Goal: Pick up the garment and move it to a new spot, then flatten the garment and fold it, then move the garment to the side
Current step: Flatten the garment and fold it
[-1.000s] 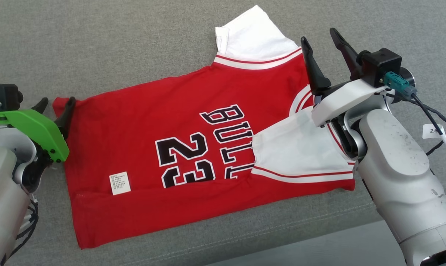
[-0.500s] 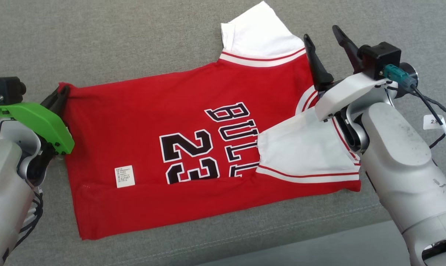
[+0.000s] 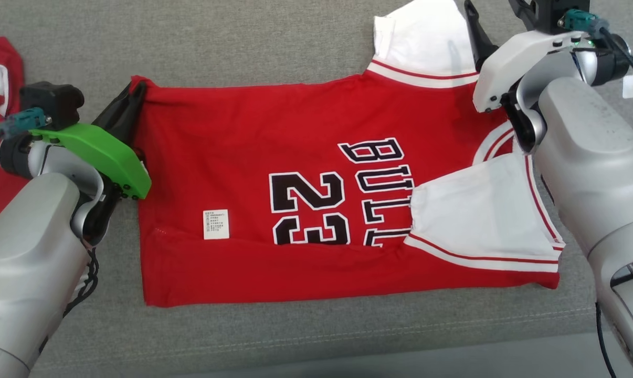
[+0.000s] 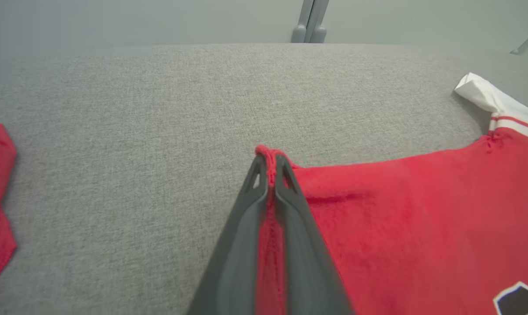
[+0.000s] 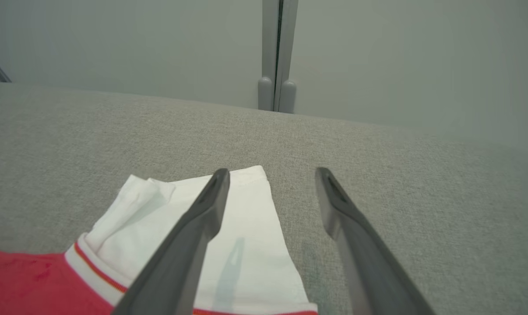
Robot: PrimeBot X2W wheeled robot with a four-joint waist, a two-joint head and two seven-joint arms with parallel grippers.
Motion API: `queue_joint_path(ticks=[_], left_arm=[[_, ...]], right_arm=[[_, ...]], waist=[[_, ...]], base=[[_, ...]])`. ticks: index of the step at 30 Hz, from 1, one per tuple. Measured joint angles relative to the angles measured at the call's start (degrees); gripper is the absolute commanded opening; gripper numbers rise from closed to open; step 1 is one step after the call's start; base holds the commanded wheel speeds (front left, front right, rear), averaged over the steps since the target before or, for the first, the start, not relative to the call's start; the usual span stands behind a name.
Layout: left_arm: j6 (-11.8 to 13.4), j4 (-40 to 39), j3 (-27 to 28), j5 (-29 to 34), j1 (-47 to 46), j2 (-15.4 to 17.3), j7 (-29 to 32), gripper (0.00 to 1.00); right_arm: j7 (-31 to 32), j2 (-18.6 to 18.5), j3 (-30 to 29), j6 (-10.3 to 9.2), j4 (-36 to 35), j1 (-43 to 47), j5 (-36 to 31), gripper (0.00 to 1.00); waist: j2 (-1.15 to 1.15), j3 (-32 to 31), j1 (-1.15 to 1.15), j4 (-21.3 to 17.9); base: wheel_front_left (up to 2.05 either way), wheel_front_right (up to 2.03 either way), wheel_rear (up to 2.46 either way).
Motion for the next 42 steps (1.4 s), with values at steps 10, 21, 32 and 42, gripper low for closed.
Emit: queue_joint_path(ticks=[10, 21, 32, 42], left_arm=[[0.01, -2.34, -1.42, 2.05, -1.08, -3.01, -1.82, 0.00], [0.40, -5.24, -1.79, 3.54, -1.25, -4.78, -3.04, 0.00], [0.89, -7.10, -1.64, 4.45, -1.03, -5.11, -3.52, 0.00], [1.45, -8.76, -0.80, 5.13, -1.02, -4.78, -3.60, 0.00]], right_arm=[[1.03, -1.30, 0.41, 0.00, 8.26, -7.15, 0.33, 1.00], [1.69, -4.53, -1.45, 0.00, 10.10, -9.06, -1.18, 1.00], [2.99, -5.42, -4.42, 0.01, 10.04, -9.65, -5.16, 1.00], [3.32, -5.36, -9.06, 0.02, 9.91, -10.46, -11.41, 0.00]], waist=[[0.00, 3.27, 0.00, 4.46], [0.00, 7.24, 0.00, 8.92], [0.00, 8.93, 0.00, 10.39], [0.00, 9.94, 0.00, 10.16]], base=[[0.00, 0.00, 0.00], [0.00, 0.00, 0.00], [0.00, 0.00, 0.00], [0.00, 0.00, 0.00]])
